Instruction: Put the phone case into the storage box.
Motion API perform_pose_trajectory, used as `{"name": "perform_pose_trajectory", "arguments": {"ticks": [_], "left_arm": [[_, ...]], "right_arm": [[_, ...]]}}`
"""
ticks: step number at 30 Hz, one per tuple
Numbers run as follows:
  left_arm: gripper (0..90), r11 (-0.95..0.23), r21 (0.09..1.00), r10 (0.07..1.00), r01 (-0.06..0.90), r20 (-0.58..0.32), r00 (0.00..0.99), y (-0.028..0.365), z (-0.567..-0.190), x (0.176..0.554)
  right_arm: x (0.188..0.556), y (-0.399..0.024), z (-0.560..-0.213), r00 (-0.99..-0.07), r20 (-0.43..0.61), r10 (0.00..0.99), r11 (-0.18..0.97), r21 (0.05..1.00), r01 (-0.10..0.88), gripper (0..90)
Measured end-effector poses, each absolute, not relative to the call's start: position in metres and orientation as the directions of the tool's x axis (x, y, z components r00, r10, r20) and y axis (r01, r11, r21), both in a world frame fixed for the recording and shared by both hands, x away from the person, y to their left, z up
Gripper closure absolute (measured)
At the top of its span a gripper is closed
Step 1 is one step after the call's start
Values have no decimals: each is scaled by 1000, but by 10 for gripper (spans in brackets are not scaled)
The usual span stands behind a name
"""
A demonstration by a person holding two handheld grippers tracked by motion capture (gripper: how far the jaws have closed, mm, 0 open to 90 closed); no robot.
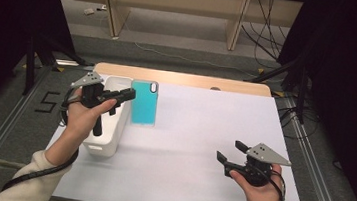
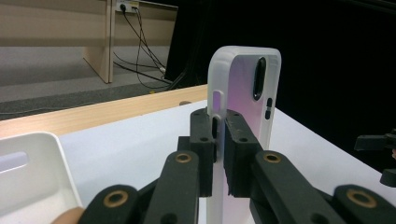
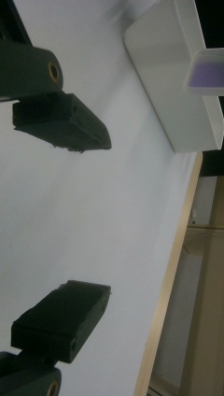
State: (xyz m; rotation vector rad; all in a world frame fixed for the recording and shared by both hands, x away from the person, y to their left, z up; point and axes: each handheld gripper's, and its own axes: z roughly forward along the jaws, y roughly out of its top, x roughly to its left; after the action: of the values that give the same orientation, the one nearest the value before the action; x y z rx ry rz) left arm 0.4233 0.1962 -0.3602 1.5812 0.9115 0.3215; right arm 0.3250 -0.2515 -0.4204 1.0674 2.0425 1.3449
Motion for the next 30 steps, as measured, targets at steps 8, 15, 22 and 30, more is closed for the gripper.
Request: {"name": "perform_pose_trajectory", "arguments": {"ticks": [8, 15, 22, 30], "left_arm": [[831, 35, 931, 719, 364, -276, 637, 203, -359, 426], [831, 45, 936, 726, 349, -270, 633, 210, -354, 426], [831, 52, 939, 733, 341, -268, 626, 217, -352, 428], [831, 61, 939, 736, 338, -271, 620, 223, -350, 429]], "right_arm": [[327, -252, -423, -583, 48, 811, 196, 917, 348, 256], [325, -253, -421, -569, 43, 821, 200, 912, 358, 254], [325, -255, -420, -566, 37, 824, 217, 902, 374, 251], [325, -256, -421, -559, 46, 828, 195, 911, 362, 251]]}}
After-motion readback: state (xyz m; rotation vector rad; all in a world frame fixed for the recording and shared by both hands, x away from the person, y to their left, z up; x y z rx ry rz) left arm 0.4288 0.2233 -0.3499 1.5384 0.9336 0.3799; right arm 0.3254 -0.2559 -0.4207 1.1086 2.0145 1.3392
